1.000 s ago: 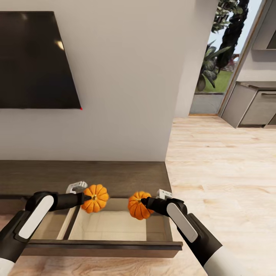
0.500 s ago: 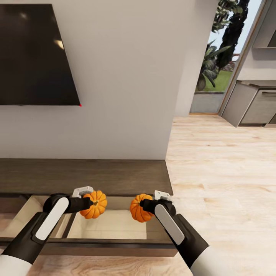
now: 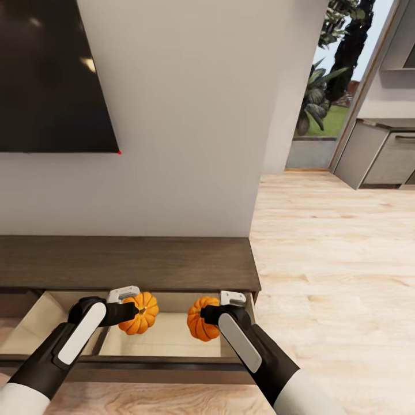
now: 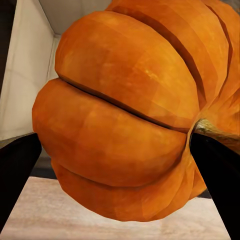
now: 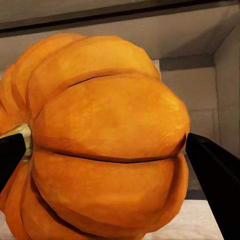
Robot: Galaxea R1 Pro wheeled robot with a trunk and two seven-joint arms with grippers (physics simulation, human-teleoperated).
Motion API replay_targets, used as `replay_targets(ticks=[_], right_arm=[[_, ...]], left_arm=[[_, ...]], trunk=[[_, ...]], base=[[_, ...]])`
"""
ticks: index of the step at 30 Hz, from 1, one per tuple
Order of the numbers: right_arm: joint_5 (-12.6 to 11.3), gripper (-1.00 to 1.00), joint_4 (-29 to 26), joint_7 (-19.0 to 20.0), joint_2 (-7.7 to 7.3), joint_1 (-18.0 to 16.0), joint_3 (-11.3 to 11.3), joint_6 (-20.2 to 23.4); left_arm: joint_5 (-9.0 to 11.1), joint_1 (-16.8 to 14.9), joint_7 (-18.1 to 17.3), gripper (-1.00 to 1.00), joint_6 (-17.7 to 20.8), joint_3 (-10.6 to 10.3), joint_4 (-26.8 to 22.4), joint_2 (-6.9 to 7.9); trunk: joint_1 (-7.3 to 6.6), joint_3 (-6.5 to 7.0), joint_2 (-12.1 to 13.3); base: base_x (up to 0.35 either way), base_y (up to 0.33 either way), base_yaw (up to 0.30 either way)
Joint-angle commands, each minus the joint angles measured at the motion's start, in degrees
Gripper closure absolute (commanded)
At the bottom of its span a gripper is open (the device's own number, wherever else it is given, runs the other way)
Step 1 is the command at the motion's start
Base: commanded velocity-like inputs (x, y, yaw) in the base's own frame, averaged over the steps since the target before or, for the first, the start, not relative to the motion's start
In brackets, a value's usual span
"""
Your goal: Place each of the two pumpkins and all three candles from the living room inside a cabinet in the living room (use any cabinet), then make sure every cabinet is closed, and position the cauldron so it is next to a table in the living room.
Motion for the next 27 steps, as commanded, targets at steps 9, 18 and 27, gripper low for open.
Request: replay_targets(ticks=[9, 18, 27], right_arm=[[2.05, 1.0, 1.22, 0.03, 0.0, -0.23, 1.31, -3.08], [4.62, 1.0, 1.67, 0.23, -0.1, -0.23, 1.46, -6.02], [6.13, 1.0, 1.46, 0.56, -0.17, -0.23, 1.55, -8.01]], left_arm=[[0.64, -0.07, 0.61, 1.0, -1.18, -0.87, 0.43, 0.0], [0.74, -0.08, 0.45, 1.0, -1.59, -0.91, 0.4, 0.0], [0.52, -0.1, 0.36, 1.0, -2.17, -1.01, 0.35, -1.68]], trunk=[[1.98, -1.67, -3.66], [3.95, -3.28, -7.27], [5.93, -4.9, -10.87]], base=[[0.0, 0.0, 0.0], [0.0, 0.0, 0.0], [0.0, 0.0, 0.0]])
